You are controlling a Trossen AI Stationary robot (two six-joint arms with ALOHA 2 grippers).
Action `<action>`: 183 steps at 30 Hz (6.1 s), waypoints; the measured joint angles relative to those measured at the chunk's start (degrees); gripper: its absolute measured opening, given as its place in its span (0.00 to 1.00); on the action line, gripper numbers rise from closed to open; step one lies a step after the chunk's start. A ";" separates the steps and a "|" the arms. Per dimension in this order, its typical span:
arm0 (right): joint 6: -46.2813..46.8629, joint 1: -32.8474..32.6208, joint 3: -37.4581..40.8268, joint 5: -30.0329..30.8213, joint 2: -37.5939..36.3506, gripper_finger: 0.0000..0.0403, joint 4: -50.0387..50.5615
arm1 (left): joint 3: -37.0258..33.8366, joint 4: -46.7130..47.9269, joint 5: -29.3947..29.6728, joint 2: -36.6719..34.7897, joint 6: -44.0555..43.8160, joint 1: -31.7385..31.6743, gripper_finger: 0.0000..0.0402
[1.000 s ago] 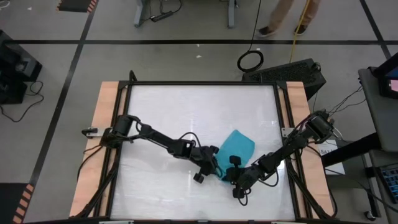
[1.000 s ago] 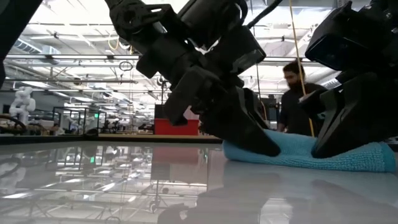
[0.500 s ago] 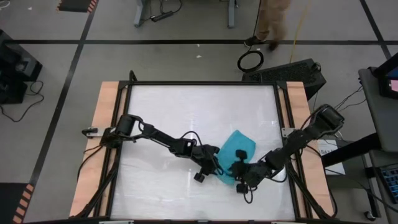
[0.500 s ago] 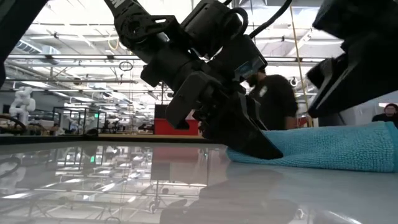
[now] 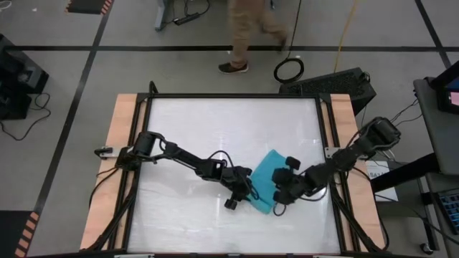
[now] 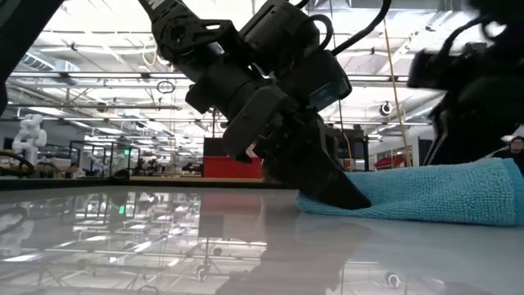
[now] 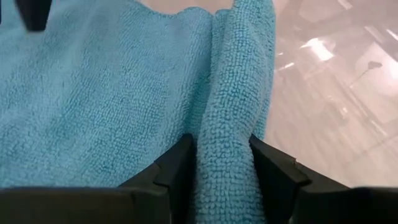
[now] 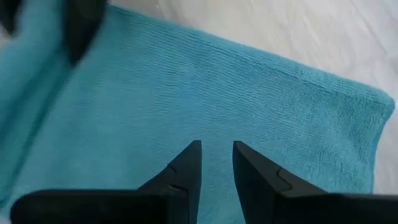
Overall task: Roll towel into tight, uniform cylinder
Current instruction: Roll the blue towel
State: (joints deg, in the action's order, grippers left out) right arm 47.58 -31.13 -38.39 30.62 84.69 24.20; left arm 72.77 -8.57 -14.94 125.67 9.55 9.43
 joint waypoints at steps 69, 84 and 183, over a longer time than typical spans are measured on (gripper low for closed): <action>-45.69 33.06 6.07 -17.19 -1.00 0.30 -25.71 | -0.17 15.51 2.11 -6.38 -16.75 -4.41 0.36; -47.88 9.11 5.84 -17.85 -6.45 0.41 -30.41 | -0.20 15.33 -2.61 -6.38 -17.82 -6.26 0.36; -27.71 -1.52 5.88 -1.97 12.61 0.06 -35.60 | -6.51 16.36 10.69 -10.49 29.02 -1.12 0.07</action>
State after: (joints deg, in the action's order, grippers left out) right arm 19.88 -32.65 -32.51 28.65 97.30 -11.40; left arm 66.26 7.79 -4.24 115.18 38.57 8.32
